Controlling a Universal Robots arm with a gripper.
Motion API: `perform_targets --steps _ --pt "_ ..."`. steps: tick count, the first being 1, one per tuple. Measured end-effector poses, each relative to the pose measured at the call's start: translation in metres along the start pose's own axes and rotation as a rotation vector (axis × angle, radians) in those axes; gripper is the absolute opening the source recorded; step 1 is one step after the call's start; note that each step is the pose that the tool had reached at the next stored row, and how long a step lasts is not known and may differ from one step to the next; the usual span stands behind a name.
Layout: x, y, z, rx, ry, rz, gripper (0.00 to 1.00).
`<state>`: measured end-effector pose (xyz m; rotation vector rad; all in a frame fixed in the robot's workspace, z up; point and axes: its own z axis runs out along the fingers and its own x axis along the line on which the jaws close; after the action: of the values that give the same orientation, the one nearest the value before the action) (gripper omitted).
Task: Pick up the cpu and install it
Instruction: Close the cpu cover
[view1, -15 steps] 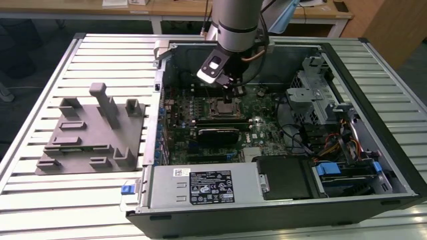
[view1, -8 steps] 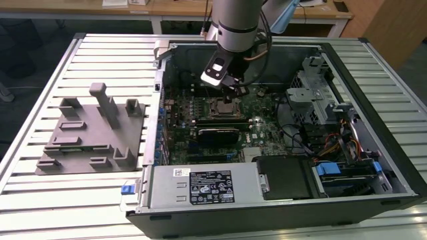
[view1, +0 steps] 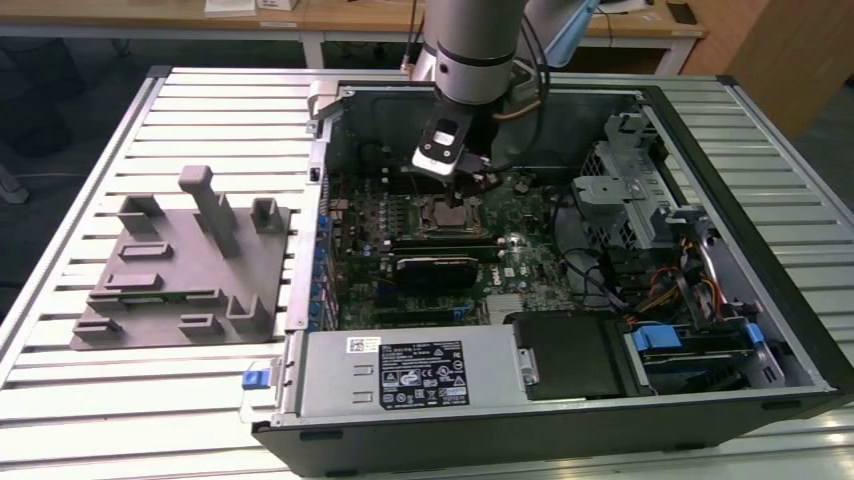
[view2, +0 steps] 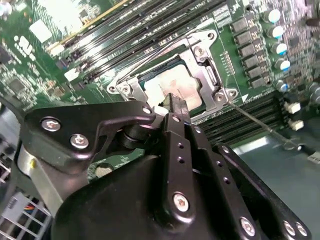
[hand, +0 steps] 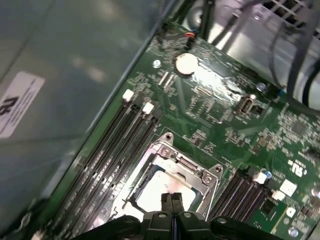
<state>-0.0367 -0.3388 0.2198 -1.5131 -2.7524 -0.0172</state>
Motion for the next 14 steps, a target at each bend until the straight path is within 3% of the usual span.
perform_targets --steps 14 --pt "0.0000 0.0000 0.0013 0.0015 0.0024 -0.254 0.11"
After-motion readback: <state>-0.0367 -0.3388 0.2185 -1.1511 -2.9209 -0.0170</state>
